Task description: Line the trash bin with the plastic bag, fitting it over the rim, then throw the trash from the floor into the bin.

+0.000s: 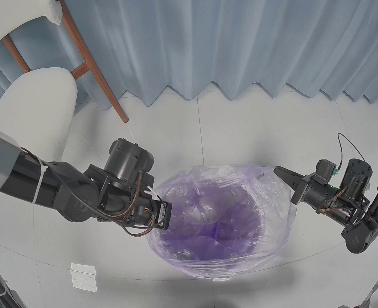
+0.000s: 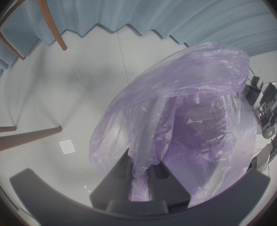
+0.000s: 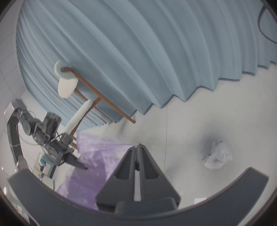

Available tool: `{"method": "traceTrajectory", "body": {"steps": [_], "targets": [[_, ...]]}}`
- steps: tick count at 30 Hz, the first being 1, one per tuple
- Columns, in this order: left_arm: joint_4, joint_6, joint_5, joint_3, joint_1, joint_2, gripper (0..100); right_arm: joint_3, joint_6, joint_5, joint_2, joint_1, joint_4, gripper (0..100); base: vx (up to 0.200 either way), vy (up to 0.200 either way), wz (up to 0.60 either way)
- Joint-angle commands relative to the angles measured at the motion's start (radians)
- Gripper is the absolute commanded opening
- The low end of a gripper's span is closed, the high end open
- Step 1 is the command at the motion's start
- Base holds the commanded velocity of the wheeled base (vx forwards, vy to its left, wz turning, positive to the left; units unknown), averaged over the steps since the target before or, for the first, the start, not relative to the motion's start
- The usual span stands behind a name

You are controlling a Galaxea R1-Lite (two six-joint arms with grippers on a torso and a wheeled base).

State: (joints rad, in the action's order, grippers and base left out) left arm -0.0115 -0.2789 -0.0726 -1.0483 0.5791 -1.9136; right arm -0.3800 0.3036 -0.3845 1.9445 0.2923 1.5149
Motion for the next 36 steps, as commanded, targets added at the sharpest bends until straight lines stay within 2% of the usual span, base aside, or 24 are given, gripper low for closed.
{"method": "traceTrajectory", "body": {"steps": [1, 14, 21, 36], "targets": [[-0.005, 0.003, -0.006, 0.042, 0.022, 0.031, 0, -0.022, 0.022, 0.019, 0.013, -0.013, 0.001, 0, 0.0, 0.0, 0.0], [-0.076, 0.021, -0.052, 0.094, 0.045, 0.108, 0, 0.015, 0.014, 0.033, 0.047, -0.079, 0.008, 0, 0.0, 0.0, 0.0], [-0.139, 0.018, -0.059, 0.117, 0.041, 0.117, 0, 0.087, 0.011, 0.033, 0.036, -0.081, 0.021, 0, 0.0, 0.0, 0.0], [-0.14, 0.014, -0.052, 0.12, 0.005, 0.139, 0, 0.322, 0.005, 0.03, -0.11, -0.056, 0.048, 0, 0.0, 0.0, 0.0]]}}
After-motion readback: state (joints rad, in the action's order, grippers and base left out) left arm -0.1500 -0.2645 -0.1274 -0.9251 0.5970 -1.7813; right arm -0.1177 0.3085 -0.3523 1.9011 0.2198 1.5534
